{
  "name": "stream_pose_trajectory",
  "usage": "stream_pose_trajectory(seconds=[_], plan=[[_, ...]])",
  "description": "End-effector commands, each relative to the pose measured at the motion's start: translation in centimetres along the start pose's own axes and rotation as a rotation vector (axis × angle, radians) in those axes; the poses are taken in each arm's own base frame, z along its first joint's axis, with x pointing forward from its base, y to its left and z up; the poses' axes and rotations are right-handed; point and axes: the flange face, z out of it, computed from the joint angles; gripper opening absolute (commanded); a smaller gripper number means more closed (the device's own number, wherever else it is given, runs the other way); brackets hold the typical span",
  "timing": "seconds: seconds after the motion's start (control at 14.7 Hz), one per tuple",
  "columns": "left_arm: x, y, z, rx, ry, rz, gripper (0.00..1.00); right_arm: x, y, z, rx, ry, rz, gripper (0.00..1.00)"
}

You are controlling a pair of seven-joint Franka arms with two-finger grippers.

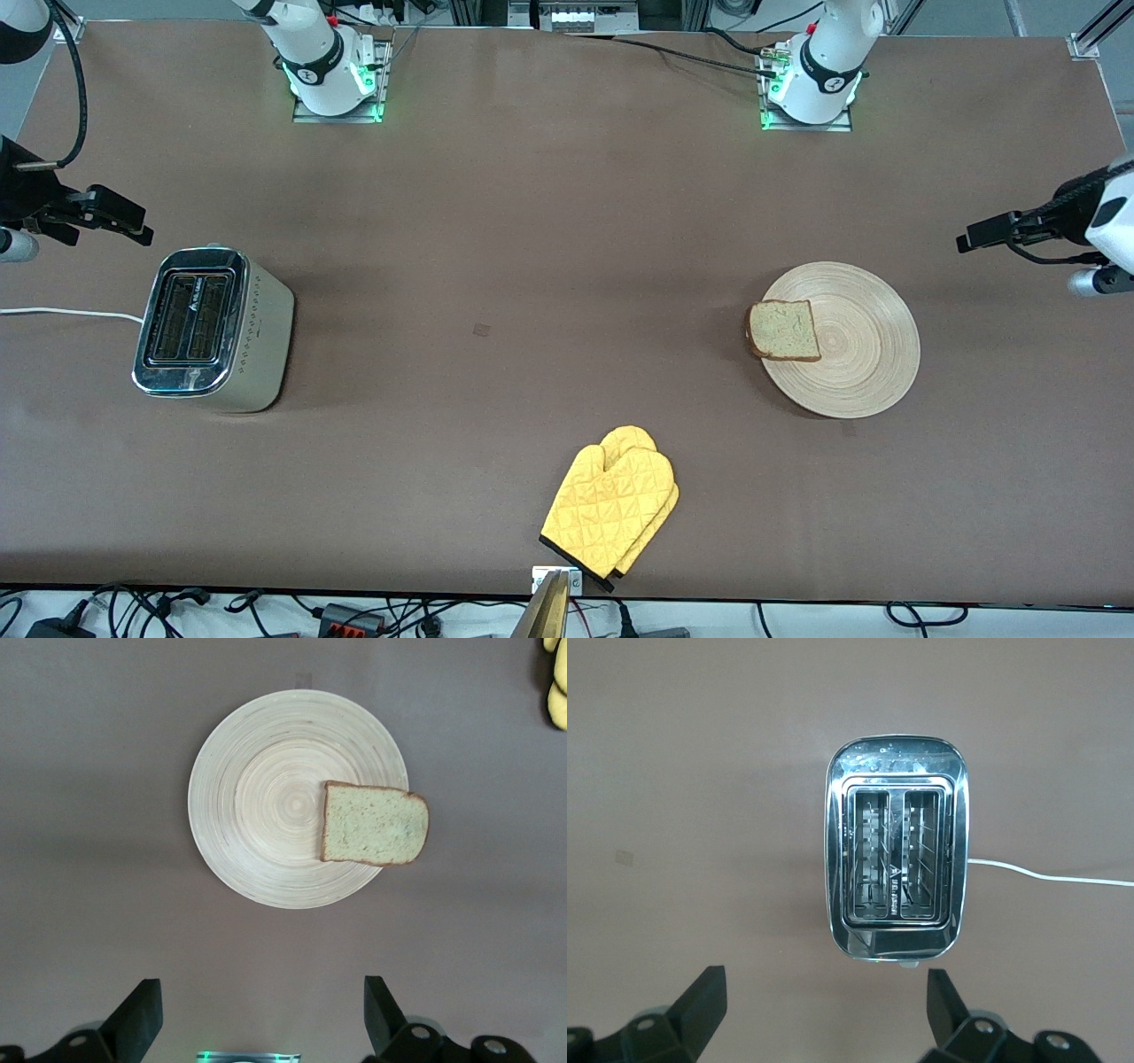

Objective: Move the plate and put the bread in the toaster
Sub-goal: 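Move the left gripper toward the rim of the wooden plate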

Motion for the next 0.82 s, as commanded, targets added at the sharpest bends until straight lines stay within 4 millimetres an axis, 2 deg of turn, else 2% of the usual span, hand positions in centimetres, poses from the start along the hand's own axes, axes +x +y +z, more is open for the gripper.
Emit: stream_pose_trajectory(seconds=[0.0, 0.07, 0.27, 0.34, 0.41, 0.48, 0.54, 0.75], plan=[[1.3, -4.3, 2.1, -0.07, -0.058, 0.071, 1.0, -0.8, -0.2, -0.3, -0.006, 0.01, -0.002, 1.0], [2.0, -6.4, 3.3, -0.125, -0.069, 0.063, 1.0, -0.8, -0.1, -0.3, -0.005, 0.012, -0.001, 1.0], [3.6, -14.6, 8.4, -0.297, -0.105, 0.024, 1.0, -0.8, 0.2, -0.2, -0.006, 0.01, -0.007, 1.0], [4.0, -16.0, 10.0, -0.328, -0.12, 0.007, 1.0, -0.8, 0.2, -0.2, -0.006, 0.01, -0.007, 1.0], [4.6, -17.0, 11.8, -0.346, -0.139, -0.008, 1.0, -0.8, 0.2, -0.2, -0.006, 0.01, -0.007, 1.0], [5.3, -17.4, 12.7, -0.34, -0.122, -0.014, 1.0, -0.7, 0.2, 0.0, -0.006, 0.007, -0.007, 1.0], [5.7, -17.4, 13.1, -0.338, -0.105, -0.002, 1.0, -0.8, 0.2, -0.1, -0.006, 0.009, -0.007, 1.0], [7.4, -17.7, 17.5, -0.415, -0.117, 0.038, 1.0, -0.7, 0.1, -0.2, -0.006, 0.012, -0.01, 1.0]])
